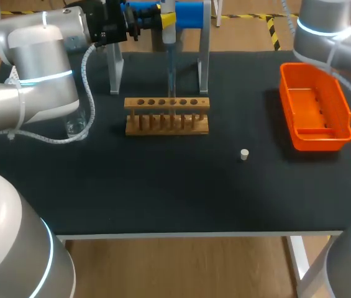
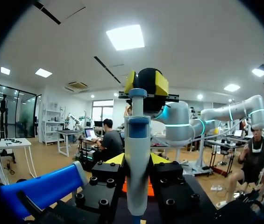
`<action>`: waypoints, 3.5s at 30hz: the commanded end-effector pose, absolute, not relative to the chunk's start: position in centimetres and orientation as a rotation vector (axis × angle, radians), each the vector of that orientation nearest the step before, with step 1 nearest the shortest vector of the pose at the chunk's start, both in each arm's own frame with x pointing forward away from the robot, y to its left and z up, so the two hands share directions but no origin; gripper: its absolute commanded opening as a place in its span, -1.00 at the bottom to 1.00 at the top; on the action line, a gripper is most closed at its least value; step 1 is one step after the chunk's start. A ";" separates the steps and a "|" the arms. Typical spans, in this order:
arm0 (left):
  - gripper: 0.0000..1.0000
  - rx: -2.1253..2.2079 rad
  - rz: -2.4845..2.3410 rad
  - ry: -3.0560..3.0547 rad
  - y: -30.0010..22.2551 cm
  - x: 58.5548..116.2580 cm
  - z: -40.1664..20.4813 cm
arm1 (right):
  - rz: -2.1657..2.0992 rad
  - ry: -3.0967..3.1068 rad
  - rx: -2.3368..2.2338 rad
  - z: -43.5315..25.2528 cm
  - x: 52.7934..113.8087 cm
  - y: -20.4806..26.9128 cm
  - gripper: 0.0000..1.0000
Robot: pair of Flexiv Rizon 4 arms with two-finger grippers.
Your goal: Invert the test tube, pick up the pipette, mount the tip to pipette, aspirate from beaker and dispense into the tube, eject the tip, return the pipette, and cap with the stopper.
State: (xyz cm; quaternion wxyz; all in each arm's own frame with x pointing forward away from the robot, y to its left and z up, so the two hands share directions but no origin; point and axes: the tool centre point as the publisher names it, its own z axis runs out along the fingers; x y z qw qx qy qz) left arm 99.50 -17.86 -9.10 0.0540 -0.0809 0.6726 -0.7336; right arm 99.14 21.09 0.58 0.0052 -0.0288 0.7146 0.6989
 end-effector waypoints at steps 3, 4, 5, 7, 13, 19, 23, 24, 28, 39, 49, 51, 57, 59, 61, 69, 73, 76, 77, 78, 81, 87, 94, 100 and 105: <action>-1.00 -0.248 -2.228 2.044 -17.9 99.5 -9.0 | 2.183 2.203 -0.104 -1.4 97.0 16.5 1.00; -1.00 -0.248 -2.228 2.044 -17.9 99.5 -9.0 | 2.164 2.209 -0.110 -1.8 96.9 16.1 1.00; -1.00 -0.248 -2.228 2.044 -17.9 99.5 -9.0 | 2.133 2.225 -0.109 -2.2 96.8 15.6 1.00; -1.00 -0.248 -2.228 2.044 -17.9 99.5 -9.0 | 2.114 2.232 -0.114 -3.5 96.6 14.7 1.00; -1.00 -0.248 -2.228 2.044 -17.9 99.5 -9.0 | 2.103 2.233 -0.081 -8.6 96.6 12.5 1.00; -1.00 -0.248 -2.228 2.044 -17.9 99.5 -9.0 | 2.109 2.221 -0.095 -14.3 96.6 12.6 1.00; -1.00 -0.248 -2.228 2.044 -17.9 99.5 -9.0 | 2.061 2.260 -0.125 -17.8 96.3 13.7 1.00; -1.00 -0.248 -2.228 2.044 -17.9 99.5 -9.0 | 2.061 2.263 -0.135 -18.5 96.3 14.0 1.00; -1.00 -0.248 -2.228 2.044 -17.9 99.5 -9.0 | 1.995 2.298 -0.163 -20.6 96.5 15.2 1.00; -1.00 -0.248 -2.228 2.044 -17.9 99.5 -9.0 | 1.964 2.374 -0.173 -23.8 97.9 18.0 1.00; -1.00 -0.248 -2.228 2.044 -17.9 99.5 -9.0 | 1.944 2.458 -0.165 -25.6 98.2 20.6 1.00; -1.00 -0.248 -2.228 2.044 -17.9 99.5 -9.0 | 1.933 2.455 -0.188 -25.7 98.1 21.1 1.00; -1.00 -0.248 -2.228 2.044 -17.9 99.5 -9.0 | 1.900 2.473 -0.192 -26.2 98.5 22.8 1.00; -1.00 -0.248 -2.228 2.044 -17.9 99.5 -9.0 | 1.884 2.480 -0.185 -26.4 98.7 23.2 1.00; -1.00 -0.248 -2.228 2.044 -17.9 99.5 -9.0 | 1.875 2.489 -0.165 -26.6 99.1 23.5 1.00; -1.00 -0.248 -2.228 2.044 -17.9 99.5 -9.0 | 1.842 2.532 -0.116 -27.1 100.3 25.1 1.00; -1.00 -0.248 -2.228 2.044 -17.9 99.5 -9.0 | 1.821 2.549 -0.097 -27.7 100.5 25.6 1.00; -1.00 -0.248 -2.228 2.044 -17.9 99.5 -9.0 | 1.794 2.561 -0.086 -28.2 100.5 25.7 1.00; -1.00 -0.248 -2.228 2.044 -17.9 99.5 -9.0 | 1.787 2.562 -0.084 -28.3 100.5 25.8 1.00; -1.00 -0.248 -2.228 2.044 -17.9 99.5 -9.0 | 1.776 2.565 -0.082 -28.4 100.6 25.8 1.00; -1.00 -0.248 -2.228 2.044 -17.9 99.5 -9.0 | 1.732 2.573 -0.077 -28.8 100.6 25.9 1.00; -1.00 -0.248 -2.228 2.044 -17.9 99.5 -9.0 | 1.667 2.575 -0.075 -29.3 100.5 25.9 1.00; -1.00 -0.248 -2.228 2.044 -17.9 99.5 -9.0 | 1.585 2.583 -0.083 -30.1 99.9 25.9 1.00; -1.00 -0.248 -2.228 2.044 -17.9 99.5 -9.0 | 1.563 2.594 -0.065 -30.4 99.6 25.9 1.00; -1.00 -0.248 -2.228 2.044 -17.9 99.5 -9.0 | 1.557 2.600 -0.056 -30.6 99.6 26.0 1.00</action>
